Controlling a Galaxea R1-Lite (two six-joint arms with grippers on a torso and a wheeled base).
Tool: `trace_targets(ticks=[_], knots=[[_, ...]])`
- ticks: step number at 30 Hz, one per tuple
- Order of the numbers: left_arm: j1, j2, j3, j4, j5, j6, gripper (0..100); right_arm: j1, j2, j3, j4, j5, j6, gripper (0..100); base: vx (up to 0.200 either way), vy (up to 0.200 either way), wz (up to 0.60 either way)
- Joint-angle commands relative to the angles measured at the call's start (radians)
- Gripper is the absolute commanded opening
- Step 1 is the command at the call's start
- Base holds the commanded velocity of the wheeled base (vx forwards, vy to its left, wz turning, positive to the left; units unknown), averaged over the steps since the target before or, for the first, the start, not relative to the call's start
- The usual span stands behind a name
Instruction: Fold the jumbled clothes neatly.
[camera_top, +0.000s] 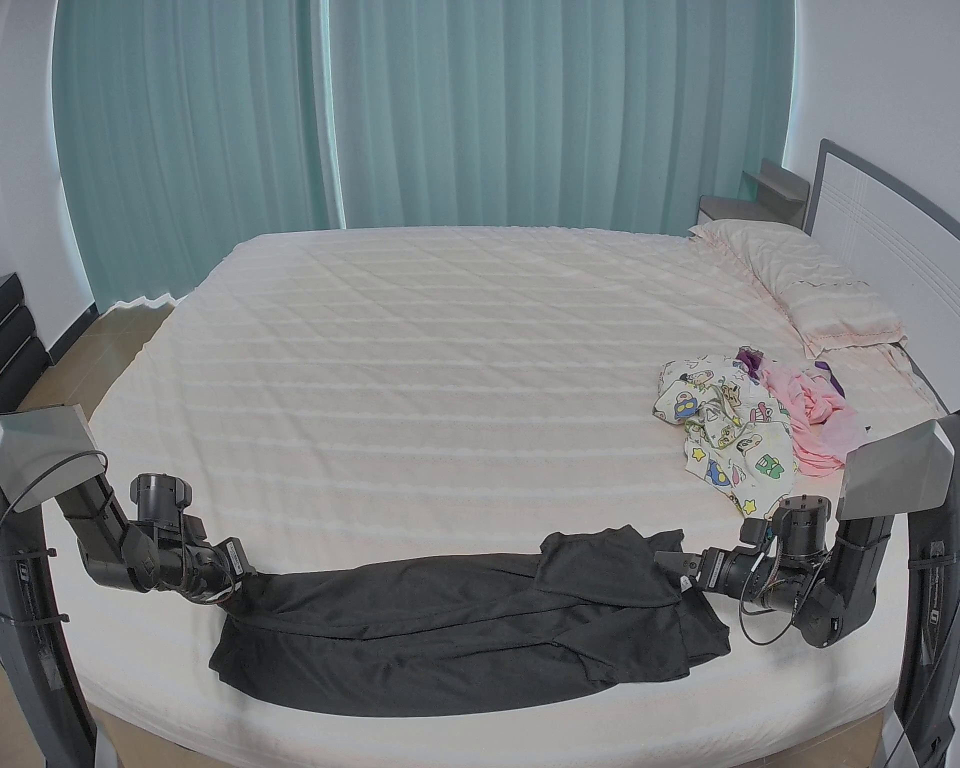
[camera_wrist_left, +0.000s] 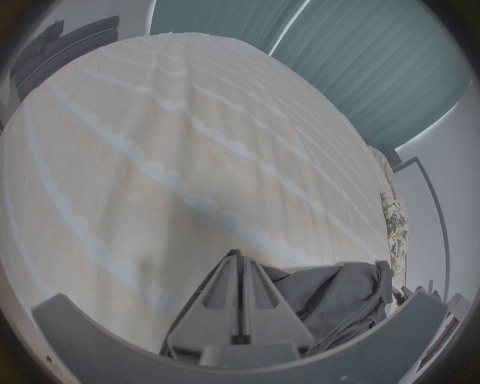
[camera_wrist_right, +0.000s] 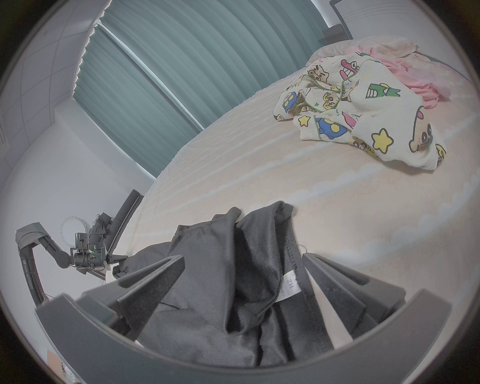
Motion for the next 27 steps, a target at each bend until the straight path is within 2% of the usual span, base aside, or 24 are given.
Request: trace_targets(ticks=[1,3,6,9,17,22,27], knots=[[0.019,0.002,-0.001,-0.004,0.003,-0.032,0,-0.024,0.009,-0.018,0.002,0.002,0.001,100,0.000,0.000,0.00],[0.023,-0.004,0.004,-0.016,0.000,-0.058,0,-0.034,0.010,-0.021,0.004,0.003,0.001,100,0.000,0.000,0.00],[0.035,-0.004,0.013,-0.117,0.003,-0.160,0,-0.050,0.027,-0.043,0.004,0.003,0.003,100,0.000,0.000,0.00],[0.041,0.002,0.036,-0.194,0.001,-0.203,0,-0.054,0.030,-0.049,0.004,0.003,0.009,100,0.000,0.000,0.00],[0.041,0.008,0.042,-0.218,0.000,-0.212,0,-0.053,0.086,-0.120,0.007,0.005,0.029,100,0.000,0.000,0.00],[0.044,0.030,0.033,-0.220,0.000,-0.210,0,-0.028,0.107,-0.216,0.089,0.006,0.034,100,0.000,0.000,0.00],[0.046,0.030,0.032,-0.220,0.000,-0.212,0,0.006,0.112,-0.271,0.152,0.003,0.075,100,0.000,0.000,0.00]])
